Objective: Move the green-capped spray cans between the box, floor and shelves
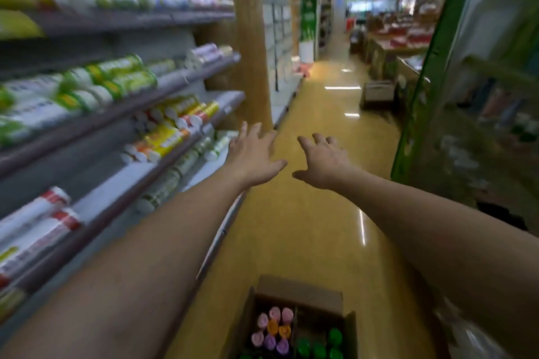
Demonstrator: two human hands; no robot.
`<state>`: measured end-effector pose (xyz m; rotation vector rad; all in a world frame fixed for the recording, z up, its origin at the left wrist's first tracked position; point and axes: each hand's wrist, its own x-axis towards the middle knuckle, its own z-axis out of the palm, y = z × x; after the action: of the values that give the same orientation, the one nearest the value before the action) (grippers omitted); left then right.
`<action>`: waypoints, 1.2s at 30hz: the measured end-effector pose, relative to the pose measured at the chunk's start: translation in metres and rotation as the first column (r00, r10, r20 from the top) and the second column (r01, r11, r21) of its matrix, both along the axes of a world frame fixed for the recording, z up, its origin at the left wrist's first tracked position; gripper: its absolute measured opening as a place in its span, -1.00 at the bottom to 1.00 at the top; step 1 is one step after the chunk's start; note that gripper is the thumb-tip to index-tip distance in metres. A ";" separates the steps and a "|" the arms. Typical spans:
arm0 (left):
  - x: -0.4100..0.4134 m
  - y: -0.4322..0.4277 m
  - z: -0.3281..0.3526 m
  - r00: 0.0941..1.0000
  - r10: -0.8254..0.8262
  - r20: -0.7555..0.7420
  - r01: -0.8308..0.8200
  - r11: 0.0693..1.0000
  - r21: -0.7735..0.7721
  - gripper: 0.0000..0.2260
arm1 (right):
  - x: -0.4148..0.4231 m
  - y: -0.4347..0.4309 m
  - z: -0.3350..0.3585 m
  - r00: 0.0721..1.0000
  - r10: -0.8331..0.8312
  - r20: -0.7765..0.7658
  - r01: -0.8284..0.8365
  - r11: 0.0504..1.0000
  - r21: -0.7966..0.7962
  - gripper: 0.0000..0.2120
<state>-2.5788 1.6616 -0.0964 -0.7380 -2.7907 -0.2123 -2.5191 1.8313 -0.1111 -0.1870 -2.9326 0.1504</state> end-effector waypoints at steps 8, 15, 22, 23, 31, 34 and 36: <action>0.127 -0.107 0.064 0.945 0.304 -0.121 -0.310 0.950 -0.031 -0.28 | 0.053 -0.076 0.066 0.945 0.313 -0.098 -0.312 0.950 0.019 -0.21; 0.236 -0.218 0.103 0.810 0.565 -0.159 -0.581 0.810 -0.078 -0.27 | 0.099 -0.196 0.109 0.786 0.592 -0.176 -0.587 0.805 0.083 -0.15; 0.344 -0.323 0.122 0.651 0.736 -0.186 -0.754 0.655 -0.046 -0.29 | 0.162 -0.325 0.133 0.627 0.760 -0.173 -0.756 0.647 0.104 -0.15; 0.360 -0.340 0.121 0.626 0.755 -0.193 -0.775 0.630 -0.046 -0.29 | 0.174 -0.344 0.134 0.604 0.779 -0.169 -0.775 0.624 0.101 -0.15; 0.492 -0.468 0.116 0.448 0.877 -0.173 -0.894 0.442 -0.071 -0.27 | 0.281 -0.503 0.115 0.452 0.883 -0.128 -0.882 0.464 0.085 -0.09; 0.533 -0.514 0.105 0.403 0.902 -0.154 -0.915 0.396 -0.080 -0.26 | 0.320 -0.554 0.098 0.417 0.906 -0.072 -0.905 0.422 0.060 -0.07; 0.556 -0.541 0.094 0.392 0.908 -0.147 -0.920 0.384 -0.079 -0.26 | 0.342 -0.585 0.085 0.402 0.915 -0.029 -0.915 0.402 0.033 -0.04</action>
<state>-2.0226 1.1205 -0.0021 0.8676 -2.6676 0.2508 -2.1774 1.2465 -0.0266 1.4707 -2.5856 0.2768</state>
